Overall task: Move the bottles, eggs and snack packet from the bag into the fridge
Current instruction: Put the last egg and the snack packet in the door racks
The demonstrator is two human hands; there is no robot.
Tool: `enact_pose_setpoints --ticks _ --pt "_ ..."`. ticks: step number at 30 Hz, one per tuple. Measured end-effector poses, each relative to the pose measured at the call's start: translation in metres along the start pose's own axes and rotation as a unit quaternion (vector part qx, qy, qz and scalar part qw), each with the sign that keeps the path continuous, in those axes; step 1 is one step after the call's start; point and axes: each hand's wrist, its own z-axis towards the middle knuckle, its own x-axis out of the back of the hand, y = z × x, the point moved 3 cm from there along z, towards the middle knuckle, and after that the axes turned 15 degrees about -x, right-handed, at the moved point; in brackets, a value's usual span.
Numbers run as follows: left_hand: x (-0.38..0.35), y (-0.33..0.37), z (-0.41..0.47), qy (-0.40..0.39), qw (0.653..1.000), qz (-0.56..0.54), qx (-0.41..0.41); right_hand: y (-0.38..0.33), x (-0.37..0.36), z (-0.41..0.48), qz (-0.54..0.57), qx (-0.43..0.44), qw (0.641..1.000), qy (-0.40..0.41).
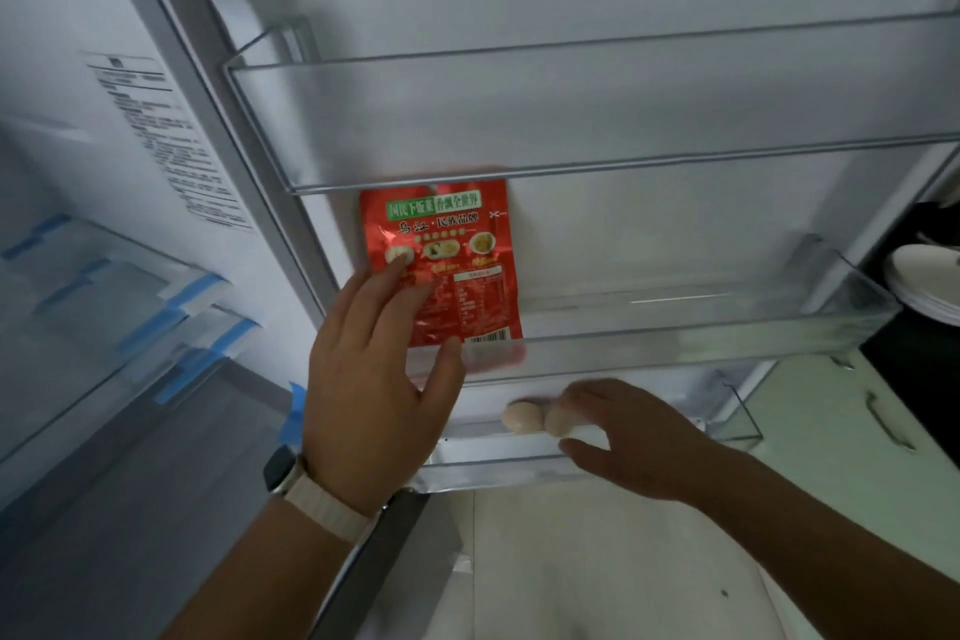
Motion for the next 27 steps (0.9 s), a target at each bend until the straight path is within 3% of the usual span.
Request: enact_pose_setpoints --ticks 5,9,14,20,27 --pt "0.0 -0.007 -0.002 0.015 0.999 -0.022 -0.04 -0.009 0.01 -0.025 0.008 -0.015 0.999 0.032" --pt "-0.011 -0.013 -0.005 0.022 0.988 -0.03 -0.152 -0.011 0.013 -0.043 -0.005 -0.045 0.996 0.073" --pt "-0.03 0.003 -0.026 0.002 0.962 -0.048 -0.267 -0.011 0.01 -0.064 -0.037 -0.108 0.992 0.047" --pt "-0.045 0.032 -0.043 -0.023 0.953 -0.063 -0.297 -0.001 0.02 -0.088 -0.064 -0.139 0.987 0.046" --pt "-0.067 0.082 -0.052 -0.119 0.944 -0.063 -0.302 0.031 0.042 -0.132 -0.064 -0.136 0.986 0.076"
